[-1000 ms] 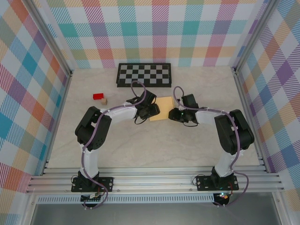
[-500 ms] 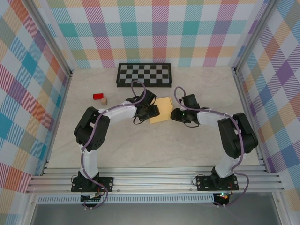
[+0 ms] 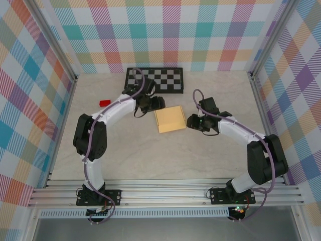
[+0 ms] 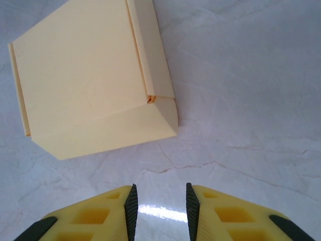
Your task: Fold the paper box
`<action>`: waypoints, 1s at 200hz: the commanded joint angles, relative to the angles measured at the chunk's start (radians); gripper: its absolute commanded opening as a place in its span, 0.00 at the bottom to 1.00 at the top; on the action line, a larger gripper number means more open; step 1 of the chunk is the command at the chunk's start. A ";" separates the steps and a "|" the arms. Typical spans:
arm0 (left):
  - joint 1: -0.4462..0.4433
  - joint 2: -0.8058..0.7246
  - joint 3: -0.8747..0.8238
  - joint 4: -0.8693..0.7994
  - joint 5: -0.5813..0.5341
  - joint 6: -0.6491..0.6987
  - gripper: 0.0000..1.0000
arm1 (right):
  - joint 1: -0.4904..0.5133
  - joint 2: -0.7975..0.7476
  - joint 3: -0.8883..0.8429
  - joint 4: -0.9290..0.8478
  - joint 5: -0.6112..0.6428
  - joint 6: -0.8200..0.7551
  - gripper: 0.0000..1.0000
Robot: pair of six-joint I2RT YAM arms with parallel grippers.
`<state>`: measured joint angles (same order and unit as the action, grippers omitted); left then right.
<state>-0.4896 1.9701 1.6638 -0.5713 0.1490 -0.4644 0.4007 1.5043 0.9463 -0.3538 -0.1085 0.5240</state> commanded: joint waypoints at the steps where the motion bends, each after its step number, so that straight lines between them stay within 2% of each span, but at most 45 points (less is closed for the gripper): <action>1: 0.029 0.159 0.172 -0.071 0.148 0.211 0.63 | 0.028 -0.018 -0.012 -0.050 -0.027 0.088 0.34; 22: 0.035 0.285 0.320 -0.115 0.163 0.285 0.63 | 0.040 -0.017 -0.048 -0.008 -0.049 0.159 0.34; 40: 0.045 0.360 0.398 -0.110 0.242 0.297 0.63 | 0.049 -0.010 -0.072 0.030 -0.070 0.204 0.34; 65: 0.045 0.413 0.448 -0.096 0.281 0.293 0.66 | 0.055 -0.002 -0.109 0.128 -0.107 0.257 0.36; 85: 0.045 0.426 0.453 -0.092 0.297 0.270 0.66 | 0.056 0.012 -0.118 0.193 -0.109 0.295 0.41; 146: 0.042 0.325 0.214 -0.002 0.274 0.180 0.63 | 0.050 0.157 -0.016 0.255 -0.089 0.350 0.45; 162: 0.039 0.290 0.163 0.009 0.262 0.170 0.62 | 0.045 0.178 -0.011 0.280 -0.077 0.367 0.50; 200: 0.028 0.228 0.056 0.065 0.268 0.134 0.61 | 0.017 0.238 0.010 0.300 -0.092 0.378 0.52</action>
<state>-0.4564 2.2601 1.7763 -0.5266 0.4255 -0.2955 0.4374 1.7088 0.9310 -0.0921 -0.1955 0.8768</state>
